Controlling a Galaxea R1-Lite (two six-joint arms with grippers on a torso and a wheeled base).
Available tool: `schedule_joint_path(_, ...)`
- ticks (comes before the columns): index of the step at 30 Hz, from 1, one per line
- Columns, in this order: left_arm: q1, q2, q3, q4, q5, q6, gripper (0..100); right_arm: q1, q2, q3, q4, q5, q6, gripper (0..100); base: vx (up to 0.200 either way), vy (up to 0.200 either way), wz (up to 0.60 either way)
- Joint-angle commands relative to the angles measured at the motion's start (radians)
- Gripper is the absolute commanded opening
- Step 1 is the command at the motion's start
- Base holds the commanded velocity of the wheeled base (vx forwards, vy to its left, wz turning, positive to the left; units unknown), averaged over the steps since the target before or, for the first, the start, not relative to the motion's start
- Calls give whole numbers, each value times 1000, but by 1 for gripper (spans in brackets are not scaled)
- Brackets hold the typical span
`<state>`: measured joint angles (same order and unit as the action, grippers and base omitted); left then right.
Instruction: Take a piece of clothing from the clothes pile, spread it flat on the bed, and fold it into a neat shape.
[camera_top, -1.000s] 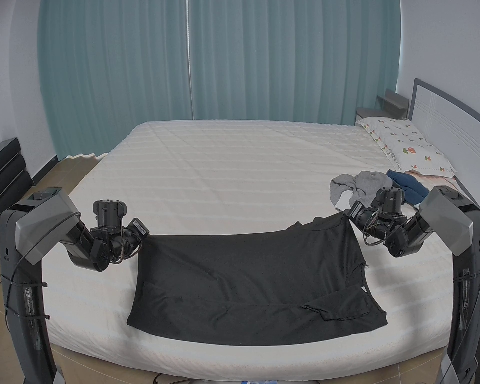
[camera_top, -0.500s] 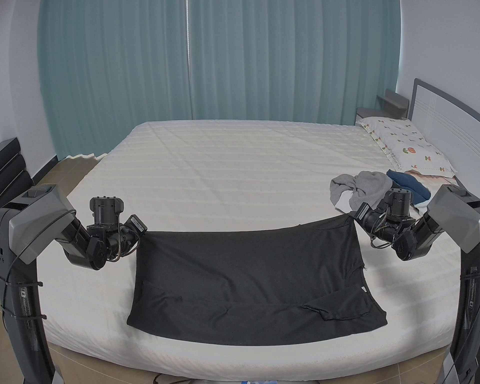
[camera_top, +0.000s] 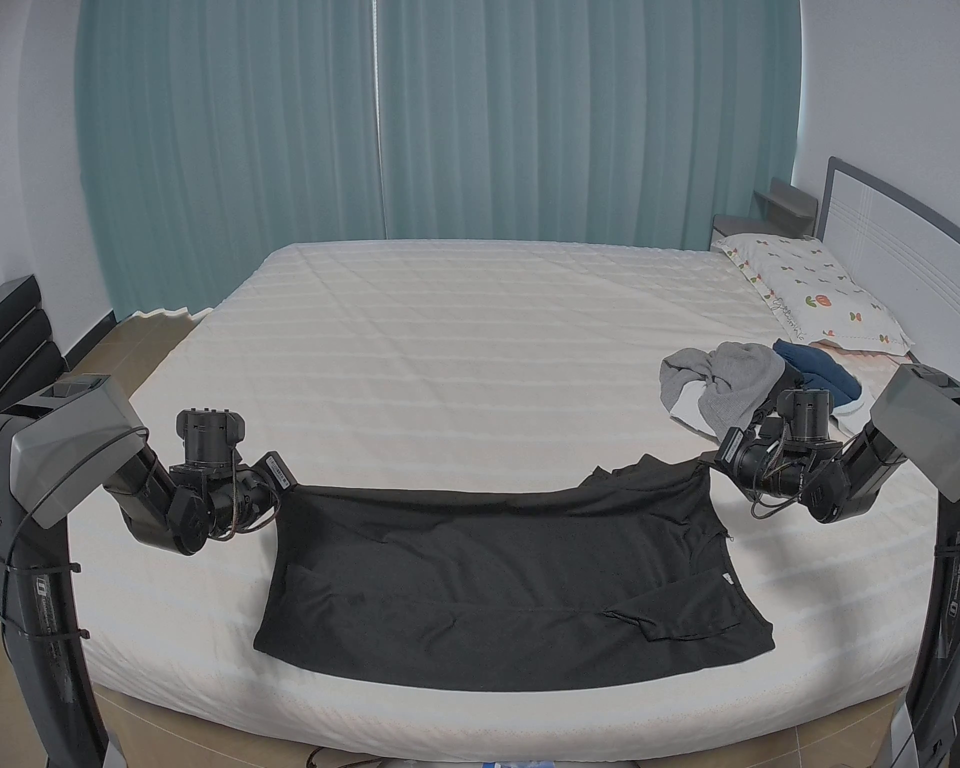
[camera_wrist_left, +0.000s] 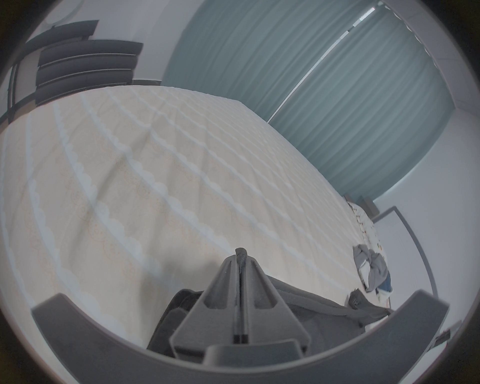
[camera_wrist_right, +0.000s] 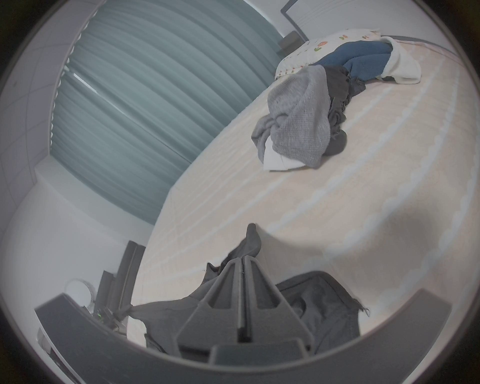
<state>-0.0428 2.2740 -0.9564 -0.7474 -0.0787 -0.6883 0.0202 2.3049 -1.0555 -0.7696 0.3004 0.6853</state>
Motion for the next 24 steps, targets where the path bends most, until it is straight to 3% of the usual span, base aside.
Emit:
schedule_joint_path(1,0,-16,54,-26,-18,38,0,0,-35,31,38,6,-46,0,0,0,0)
schedule_joint_path(11,0,-27,133,-89,-30,145,0,-16,-55,109,52,8,-130,0,0,0,0)
schedule_joint_path(15,3,-54,166,-101,-87,154,0,-25,-81,147,53,29,-145,0,0,0,0)
schedule_joint_path(18,17,-90,212,-95,-139,214,0,-39,-99,197,53,52,-179,0,0,0,0)
schedule_joint_path(24,47,-94,274,-99,-145,371,0,-52,-117,290,52,71,-253,0,0,0,0)
